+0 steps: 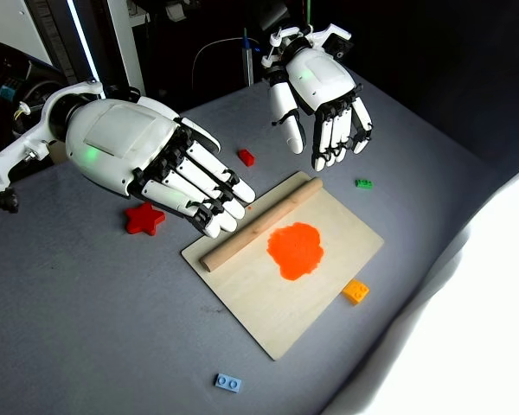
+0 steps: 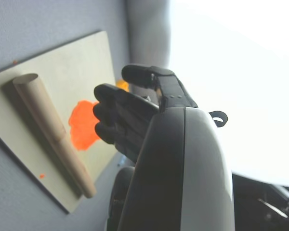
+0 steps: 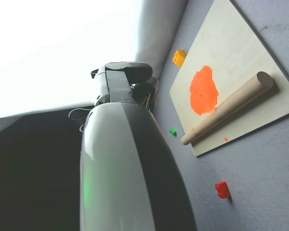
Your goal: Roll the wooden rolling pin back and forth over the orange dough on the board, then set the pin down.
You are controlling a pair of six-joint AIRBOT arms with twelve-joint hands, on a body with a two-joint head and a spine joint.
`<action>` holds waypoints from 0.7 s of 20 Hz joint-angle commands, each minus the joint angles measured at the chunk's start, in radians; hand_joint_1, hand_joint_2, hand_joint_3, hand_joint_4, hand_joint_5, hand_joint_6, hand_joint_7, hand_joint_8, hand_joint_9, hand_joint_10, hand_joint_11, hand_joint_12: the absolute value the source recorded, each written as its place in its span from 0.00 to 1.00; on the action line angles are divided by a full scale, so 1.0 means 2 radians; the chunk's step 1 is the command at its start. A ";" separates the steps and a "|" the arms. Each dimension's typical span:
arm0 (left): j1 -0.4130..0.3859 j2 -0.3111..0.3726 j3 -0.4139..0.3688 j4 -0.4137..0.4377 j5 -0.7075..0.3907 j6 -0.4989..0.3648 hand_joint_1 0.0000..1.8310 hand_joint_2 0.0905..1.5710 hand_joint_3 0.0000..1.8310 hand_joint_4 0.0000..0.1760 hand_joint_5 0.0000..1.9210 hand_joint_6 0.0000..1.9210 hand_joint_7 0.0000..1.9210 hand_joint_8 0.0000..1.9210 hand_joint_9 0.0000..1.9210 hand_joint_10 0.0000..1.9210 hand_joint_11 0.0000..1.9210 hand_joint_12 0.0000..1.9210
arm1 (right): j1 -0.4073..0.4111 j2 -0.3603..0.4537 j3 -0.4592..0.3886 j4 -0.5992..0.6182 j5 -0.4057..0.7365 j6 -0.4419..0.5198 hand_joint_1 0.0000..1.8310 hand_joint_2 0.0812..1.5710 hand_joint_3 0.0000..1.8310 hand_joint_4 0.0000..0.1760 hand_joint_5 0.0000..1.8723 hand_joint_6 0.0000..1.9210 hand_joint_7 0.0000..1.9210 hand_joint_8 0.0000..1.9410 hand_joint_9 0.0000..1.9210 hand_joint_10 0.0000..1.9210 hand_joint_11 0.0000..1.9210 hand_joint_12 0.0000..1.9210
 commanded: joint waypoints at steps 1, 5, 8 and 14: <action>-0.003 -0.001 0.002 0.041 -0.039 -0.001 0.00 0.76 0.17 0.00 0.00 0.00 0.00 0.00 0.00 0.00 0.00 0.00 | 0.005 0.000 -0.002 -0.034 0.049 -0.001 0.00 0.83 0.19 0.00 0.02 0.07 0.03 0.02 0.01 0.02 0.00 0.00; -0.004 -0.001 0.003 0.041 -0.039 -0.001 0.00 0.84 0.03 0.00 0.00 0.00 0.00 0.00 0.00 0.00 0.00 0.00 | 0.001 -0.007 -0.002 -0.033 0.049 -0.009 0.00 0.94 0.03 0.00 0.05 0.01 0.04 0.00 0.01 0.00 0.00 0.00; -0.009 -0.001 0.003 0.041 -0.040 -0.001 0.00 0.84 0.03 0.00 0.00 0.00 0.00 0.00 0.00 0.00 0.00 0.00 | -0.005 -0.009 -0.002 -0.030 0.052 -0.014 0.00 0.95 0.02 0.00 0.05 0.01 0.05 0.00 0.02 0.01 0.00 0.00; 0.000 -0.005 0.006 0.044 -0.048 -0.012 0.00 0.85 0.03 0.00 0.00 0.00 0.00 0.00 0.00 0.00 0.00 0.00 | 0.000 -0.028 0.001 0.027 0.044 -0.042 0.00 0.89 0.00 0.00 0.05 0.00 0.05 0.00 0.02 0.00 0.00 0.00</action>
